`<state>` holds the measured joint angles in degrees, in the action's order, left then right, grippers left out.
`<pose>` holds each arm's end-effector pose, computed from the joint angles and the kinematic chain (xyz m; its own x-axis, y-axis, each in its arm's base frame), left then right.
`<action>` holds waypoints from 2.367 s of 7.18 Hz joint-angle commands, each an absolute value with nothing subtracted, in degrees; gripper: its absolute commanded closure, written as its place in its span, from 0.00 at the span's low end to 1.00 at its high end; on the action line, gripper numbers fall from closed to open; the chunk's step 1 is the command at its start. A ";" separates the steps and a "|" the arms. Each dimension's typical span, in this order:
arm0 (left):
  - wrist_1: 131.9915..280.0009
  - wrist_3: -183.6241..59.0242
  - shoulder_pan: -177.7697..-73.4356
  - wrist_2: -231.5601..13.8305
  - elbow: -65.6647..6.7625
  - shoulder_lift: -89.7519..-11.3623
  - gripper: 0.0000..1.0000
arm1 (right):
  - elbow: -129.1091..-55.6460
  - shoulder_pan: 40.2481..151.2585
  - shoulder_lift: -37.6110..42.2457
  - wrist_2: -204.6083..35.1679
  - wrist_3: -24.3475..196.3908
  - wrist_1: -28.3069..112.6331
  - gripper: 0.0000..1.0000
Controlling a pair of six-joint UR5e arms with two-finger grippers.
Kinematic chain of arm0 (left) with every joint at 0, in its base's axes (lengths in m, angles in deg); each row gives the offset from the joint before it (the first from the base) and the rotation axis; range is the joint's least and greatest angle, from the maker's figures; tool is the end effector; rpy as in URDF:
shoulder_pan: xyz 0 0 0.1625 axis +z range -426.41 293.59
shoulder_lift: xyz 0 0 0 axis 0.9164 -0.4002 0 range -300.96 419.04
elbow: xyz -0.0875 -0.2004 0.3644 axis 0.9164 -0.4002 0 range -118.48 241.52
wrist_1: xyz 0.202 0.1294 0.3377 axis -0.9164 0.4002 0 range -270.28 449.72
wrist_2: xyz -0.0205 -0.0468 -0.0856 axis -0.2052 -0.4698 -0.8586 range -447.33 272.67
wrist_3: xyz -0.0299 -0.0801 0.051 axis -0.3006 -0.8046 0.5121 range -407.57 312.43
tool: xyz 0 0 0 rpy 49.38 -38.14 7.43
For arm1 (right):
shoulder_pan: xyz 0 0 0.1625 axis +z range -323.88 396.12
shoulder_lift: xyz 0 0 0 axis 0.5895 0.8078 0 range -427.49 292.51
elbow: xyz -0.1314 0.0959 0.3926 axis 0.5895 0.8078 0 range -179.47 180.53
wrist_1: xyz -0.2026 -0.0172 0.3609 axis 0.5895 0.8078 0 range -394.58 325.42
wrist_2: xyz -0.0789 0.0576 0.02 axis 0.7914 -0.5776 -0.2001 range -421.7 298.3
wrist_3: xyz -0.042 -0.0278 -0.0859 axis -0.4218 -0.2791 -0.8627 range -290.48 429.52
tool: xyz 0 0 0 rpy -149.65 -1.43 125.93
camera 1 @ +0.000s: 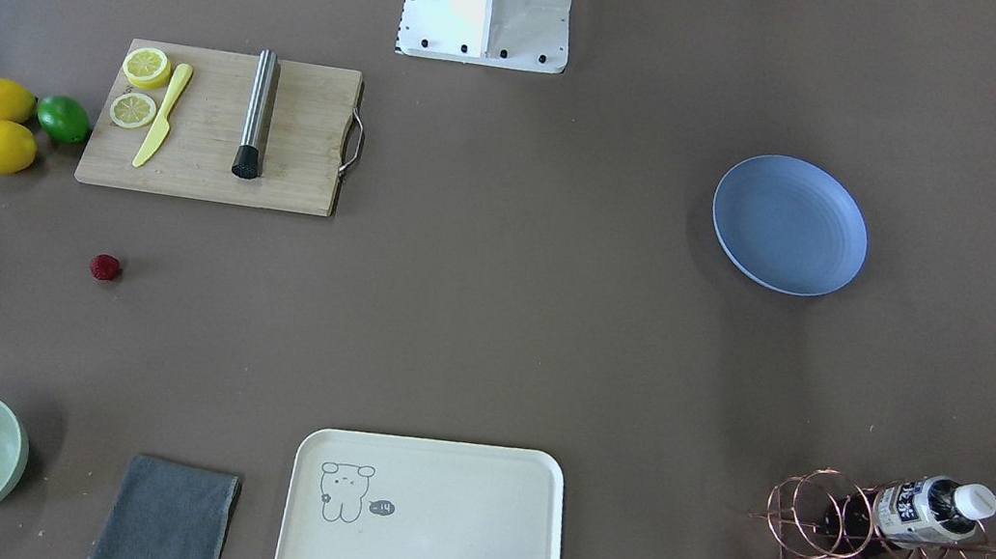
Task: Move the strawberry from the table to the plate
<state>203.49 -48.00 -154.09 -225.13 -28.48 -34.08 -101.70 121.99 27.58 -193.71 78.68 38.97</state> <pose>-0.0379 -0.5358 0.5800 0.6579 0.3552 -0.6641 -0.0311 0.8938 0.4474 0.0324 -0.4761 0.5648 0.7231 -0.1713 0.6691 -0.0496 0.9534 0.2977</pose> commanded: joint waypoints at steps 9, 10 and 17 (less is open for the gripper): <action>253.70 -100.92 -118.27 -208.18 -19.89 -28.06 0.03 | -104.85 111.97 27.87 -190.90 96.94 32.56 0.00; 255.72 -100.92 -116.87 -208.18 -19.78 -26.93 0.08 | -104.85 111.88 27.96 -190.90 96.94 32.48 0.00; 259.78 -100.92 -113.25 -208.88 -21.19 -24.72 0.82 | -104.85 111.97 28.05 -190.55 96.85 32.56 0.00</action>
